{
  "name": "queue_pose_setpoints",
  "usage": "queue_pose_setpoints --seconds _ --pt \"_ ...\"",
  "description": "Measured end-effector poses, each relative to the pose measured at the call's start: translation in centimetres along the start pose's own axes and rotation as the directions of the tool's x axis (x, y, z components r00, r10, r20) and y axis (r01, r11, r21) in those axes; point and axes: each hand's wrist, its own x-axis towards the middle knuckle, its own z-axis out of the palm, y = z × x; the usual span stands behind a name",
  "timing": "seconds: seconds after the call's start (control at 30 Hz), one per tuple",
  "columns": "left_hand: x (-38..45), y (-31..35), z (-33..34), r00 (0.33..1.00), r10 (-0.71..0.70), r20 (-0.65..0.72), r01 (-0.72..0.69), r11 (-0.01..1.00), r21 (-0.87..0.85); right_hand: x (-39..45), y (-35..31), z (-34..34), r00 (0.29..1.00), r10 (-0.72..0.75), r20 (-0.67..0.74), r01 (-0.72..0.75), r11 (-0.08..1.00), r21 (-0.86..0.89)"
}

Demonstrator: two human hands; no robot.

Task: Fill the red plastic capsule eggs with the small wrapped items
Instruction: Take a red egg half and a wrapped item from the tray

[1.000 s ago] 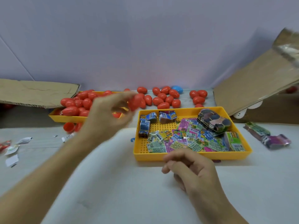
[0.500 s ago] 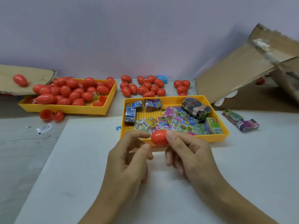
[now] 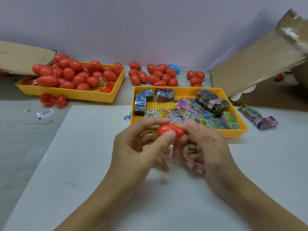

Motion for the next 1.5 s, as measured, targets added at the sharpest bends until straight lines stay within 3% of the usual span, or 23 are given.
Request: queue_pose_setpoints --seconds 0.13,0.23,0.37,0.57,0.77,0.97,1.07,1.17,1.3,1.5 --pt "-0.1 -0.5 0.4 0.988 0.154 0.029 -0.156 0.977 0.146 0.1 0.2 0.0 0.999 -0.025 -0.033 0.024 0.999 -0.022" --pt "-0.2 -0.7 0.3 0.982 0.186 0.026 -0.187 0.964 0.190 0.0 0.2 -0.1 0.999 -0.041 -0.036 0.040 0.999 -0.009" --pt "-0.8 -0.2 0.1 0.986 0.093 -0.136 -0.067 0.981 0.182 -0.1 0.4 -0.1 0.994 -0.102 -0.024 0.102 0.994 -0.032" --pt "0.1 0.4 0.2 0.987 -0.088 -0.137 0.093 0.995 0.034 -0.2 0.6 0.0 0.982 -0.175 0.065 0.181 0.978 -0.100" --pt "-0.3 0.2 0.2 0.990 0.095 -0.103 -0.093 0.995 0.027 -0.2 0.3 -0.1 0.995 -0.071 -0.064 0.071 0.997 0.002" --pt "-0.4 -0.7 0.3 0.968 0.247 0.052 -0.252 0.941 0.224 -0.1 0.3 0.0 0.997 -0.012 -0.078 0.009 0.999 -0.040" --pt "-0.5 -0.7 0.1 0.978 0.209 0.003 -0.206 0.961 0.183 -0.2 0.2 0.0 0.995 -0.073 -0.064 0.071 0.997 -0.031" --pt "-0.6 -0.1 0.0 0.988 0.078 -0.135 -0.059 0.988 0.141 -0.3 0.1 0.2 0.992 -0.117 -0.048 0.114 0.992 -0.061" --pt "0.0 -0.1 0.0 0.993 -0.068 -0.096 0.080 0.989 0.125 -0.4 0.4 0.4 0.988 -0.154 -0.022 0.150 0.980 -0.127" --pt "0.0 0.0 0.2 0.990 0.045 -0.135 -0.035 0.996 0.079 -0.4 0.3 0.3 0.985 -0.171 0.008 0.171 0.983 -0.067"
